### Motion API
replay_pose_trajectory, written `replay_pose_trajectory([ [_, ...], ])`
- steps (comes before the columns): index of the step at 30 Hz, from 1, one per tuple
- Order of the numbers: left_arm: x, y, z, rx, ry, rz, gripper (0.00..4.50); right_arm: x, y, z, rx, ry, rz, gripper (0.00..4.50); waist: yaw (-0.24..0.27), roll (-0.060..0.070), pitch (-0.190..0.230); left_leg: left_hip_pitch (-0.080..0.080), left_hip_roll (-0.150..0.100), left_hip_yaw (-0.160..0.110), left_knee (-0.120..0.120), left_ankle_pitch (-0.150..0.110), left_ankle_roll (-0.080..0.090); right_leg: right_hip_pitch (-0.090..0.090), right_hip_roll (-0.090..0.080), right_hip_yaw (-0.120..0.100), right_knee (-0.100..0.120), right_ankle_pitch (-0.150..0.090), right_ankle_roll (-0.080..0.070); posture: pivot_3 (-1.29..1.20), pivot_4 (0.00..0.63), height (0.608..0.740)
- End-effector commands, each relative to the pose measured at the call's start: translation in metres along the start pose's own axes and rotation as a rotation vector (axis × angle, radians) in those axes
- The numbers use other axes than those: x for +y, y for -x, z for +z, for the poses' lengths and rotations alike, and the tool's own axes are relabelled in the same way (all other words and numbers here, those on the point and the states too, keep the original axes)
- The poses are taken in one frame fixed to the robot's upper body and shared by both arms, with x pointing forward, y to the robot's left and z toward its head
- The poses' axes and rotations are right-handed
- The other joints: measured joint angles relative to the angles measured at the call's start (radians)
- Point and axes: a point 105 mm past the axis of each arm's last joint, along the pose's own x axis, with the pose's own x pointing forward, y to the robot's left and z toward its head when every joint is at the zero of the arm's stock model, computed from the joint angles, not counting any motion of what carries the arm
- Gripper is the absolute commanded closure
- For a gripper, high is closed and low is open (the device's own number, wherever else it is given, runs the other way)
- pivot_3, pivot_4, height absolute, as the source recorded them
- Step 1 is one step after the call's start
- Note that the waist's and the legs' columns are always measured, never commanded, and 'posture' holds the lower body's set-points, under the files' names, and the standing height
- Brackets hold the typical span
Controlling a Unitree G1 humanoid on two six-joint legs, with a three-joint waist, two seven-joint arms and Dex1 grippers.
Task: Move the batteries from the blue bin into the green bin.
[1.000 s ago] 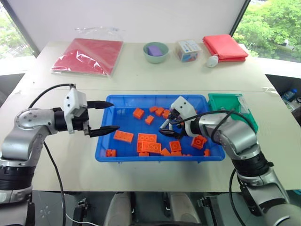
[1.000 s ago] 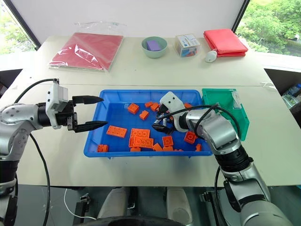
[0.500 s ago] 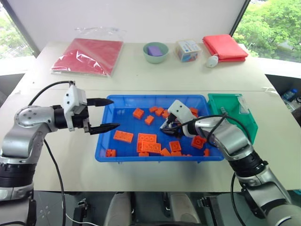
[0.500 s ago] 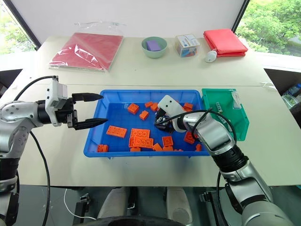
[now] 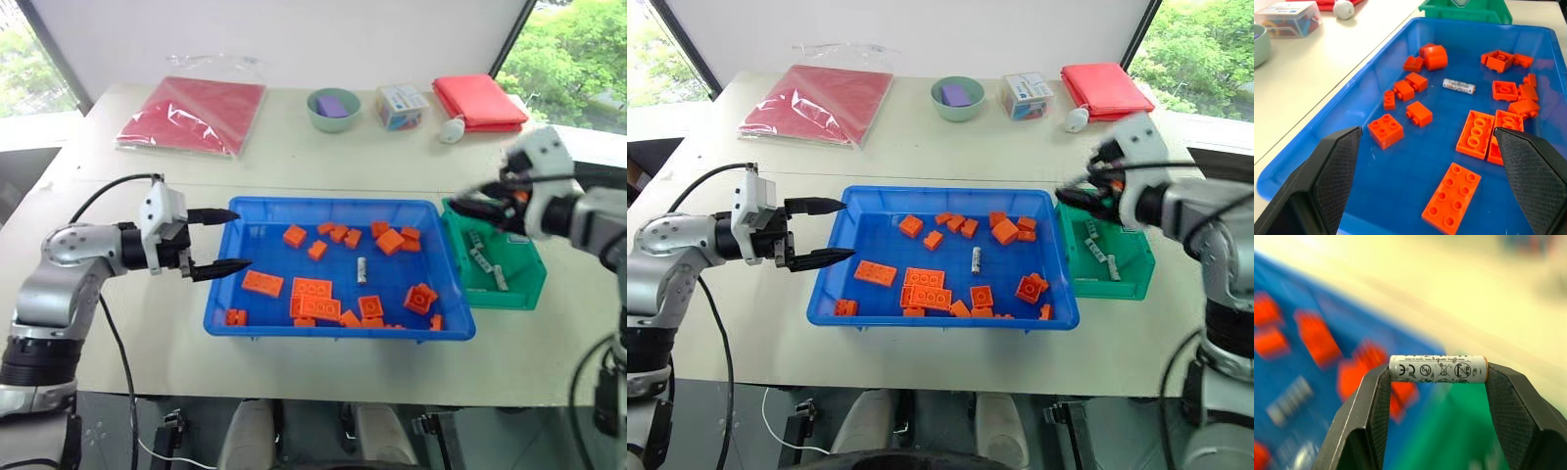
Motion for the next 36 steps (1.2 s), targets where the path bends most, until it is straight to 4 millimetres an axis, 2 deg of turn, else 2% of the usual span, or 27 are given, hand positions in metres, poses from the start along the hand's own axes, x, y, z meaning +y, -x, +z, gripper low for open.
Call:
replay_pose_trajectory([
  [1,0.003,-0.004,0.009,-0.024,-0.046,-0.015,0.00,-0.005,0.009,-0.001,-0.032,0.000,-0.025,2.19,-0.011,0.001,0.001,0.000,0.000,0.000,0.000,0.000,0.000,-0.001,0.000,0.001,0.000,0.000,0.000,0.00,0.150,0.736],
  [2,0.003,-0.006,0.010,-0.027,-0.048,-0.020,0.00,-0.003,0.007,-0.003,-0.030,-0.005,-0.024,2.19,-0.018,0.001,0.001,0.000,0.000,0.000,0.001,0.000,0.000,-0.001,0.000,0.001,0.001,0.000,0.000,0.00,0.150,0.736],
  [3,0.004,-0.007,0.010,-0.028,-0.050,-0.023,0.00,-0.003,0.005,-0.005,-0.026,0.001,-0.032,1.21,-0.022,0.001,0.001,0.002,0.000,0.000,0.001,0.000,0.000,0.000,0.001,0.002,0.002,0.000,0.000,0.00,0.150,0.736],
  [4,0.005,-0.008,0.011,-0.029,-0.052,-0.026,0.00,-0.005,0.003,-0.006,-0.022,0.026,-0.052,0.83,-0.024,0.001,0.001,0.002,0.000,0.000,0.001,0.000,0.000,0.000,0.001,0.003,0.002,0.000,0.000,0.00,0.150,0.736],
  [5,0.005,-0.008,0.012,-0.030,-0.054,-0.029,0.00,-0.006,0.002,-0.005,-0.023,0.045,-0.066,0.23,-0.025,0.001,0.001,0.003,0.000,0.000,0.001,0.000,0.000,0.000,0.001,0.003,0.002,0.000,0.000,0.00,0.150,0.736],
  [6,0.006,-0.009,0.012,-0.031,-0.056,-0.031,0.00,-0.006,0.002,-0.003,-0.031,0.058,-0.074,0.01,-0.025,0.001,0.001,0.003,0.000,0.000,0.002,0.000,0.000,0.000,0.001,0.003,0.002,0.000,0.000,0.00,0.150,0.736],
  [9,0.007,-0.009,0.013,-0.031,-0.059,-0.030,0.00,0.001,0.004,0.019,-0.113,0.089,-0.042,0.01,-0.023,0.002,0.001,0.002,0.000,0.000,0.001,0.000,0.000,0.000,0.002,0.003,0.002,0.000,0.001,0.00,0.150,0.736],
  [12,0.007,-0.007,0.013,-0.029,-0.062,-0.030,0.00,0.025,-0.002,0.031,-0.151,0.113,0.065,0.01,-0.021,0.002,0.001,0.001,0.001,0.000,0.001,0.000,0.000,-0.001,0.002,0.003,0.002,0.000,0.001,0.00,0.150,0.736],
  [15,0.007,-0.007,0.015,-0.030,-0.066,-0.027,0.00,0.066,-0.013,0.025,-0.134,0.100,0.224,0.01,-0.020,0.001,0.000,0.001,0.001,-0.001,0.001,0.000,0.000,-0.001,0.002,0.002,0.002,0.000,0.001,0.00,0.150,0.736],
  [21,0.004,-0.004,0.015,-0.022,-0.066,-0.022,0.00,0.109,-0.034,-0.003,-0.051,-0.021,0.344,0.01,-0.016,0.001,0.001,0.001,0.001,-0.001,0.001,0.000,0.000,-0.001,0.000,0.003,0.002,0.000,0.001,0.00,0.150,0.736],
  [29,0.002,-0.005,0.016,-0.022,-0.065,-0.020,0.00,0.126,-0.065,-0.034,0.047,-0.105,0.323,0.01,-0.019,0.001,0.001,0.001,0.000,0.000,0.002,0.000,0.000,0.000,0.000,0.002,0.002,0.000,0.001,0.00,0.150,0.736],
  [36,0.005,-0.005,0.018,-0.019,-0.069,-0.016,0.00,0.132,-0.083,-0.041,0.066,-0.108,0.319,0.01,-0.021,0.001,0.000,0.001,0.001,-0.001,0.001,0.000,0.000,0.000,0.001,0.002,0.002,0.000,0.001,0.00,0.150,0.736],
])
